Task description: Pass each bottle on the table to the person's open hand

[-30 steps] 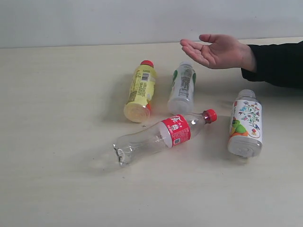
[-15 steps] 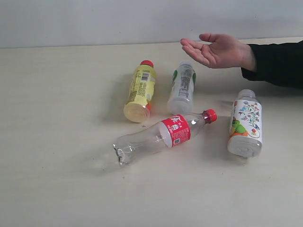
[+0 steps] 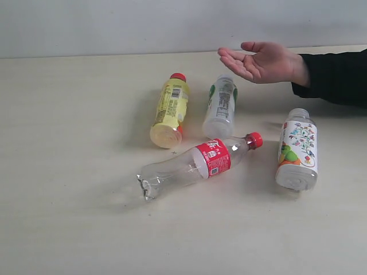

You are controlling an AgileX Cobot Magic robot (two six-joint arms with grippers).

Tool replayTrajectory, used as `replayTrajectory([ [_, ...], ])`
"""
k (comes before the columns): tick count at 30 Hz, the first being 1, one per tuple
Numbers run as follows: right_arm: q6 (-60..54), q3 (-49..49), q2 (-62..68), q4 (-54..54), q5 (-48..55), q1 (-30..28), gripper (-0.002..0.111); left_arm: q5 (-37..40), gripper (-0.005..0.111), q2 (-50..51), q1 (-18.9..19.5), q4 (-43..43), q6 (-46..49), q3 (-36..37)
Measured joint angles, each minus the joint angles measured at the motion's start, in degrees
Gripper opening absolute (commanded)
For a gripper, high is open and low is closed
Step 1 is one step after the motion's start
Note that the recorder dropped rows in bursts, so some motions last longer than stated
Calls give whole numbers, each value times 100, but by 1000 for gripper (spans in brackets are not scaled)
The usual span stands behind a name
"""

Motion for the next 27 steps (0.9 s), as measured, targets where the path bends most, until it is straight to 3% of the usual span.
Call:
replayTrajectory([
  [1,0,0,0,0,0,0,0,602,0,492,0,158,233,-233],
  [2,0,0,0,23,0,0,0,1672,0,1465,0,270,882,-592],
  [4,0,0,0,37,0,0,0,3175,0,2693,0,13,1765,-1124],
  [8,0,0,0,59,0,0,0,4767,0,3947,-88,-958,3311,-1898],
  [12,0,0,0,70,0,0,0,5246,0,4351,-510,-1176,3903,-2285],
  [20,0,0,0,80,0,0,0,5472,0,4354,-1780,-1184,4469,-2859],
  [27,0,0,0,80,0,0,0,5746,0,4549,-3205,-1251,4614,-3255],
])
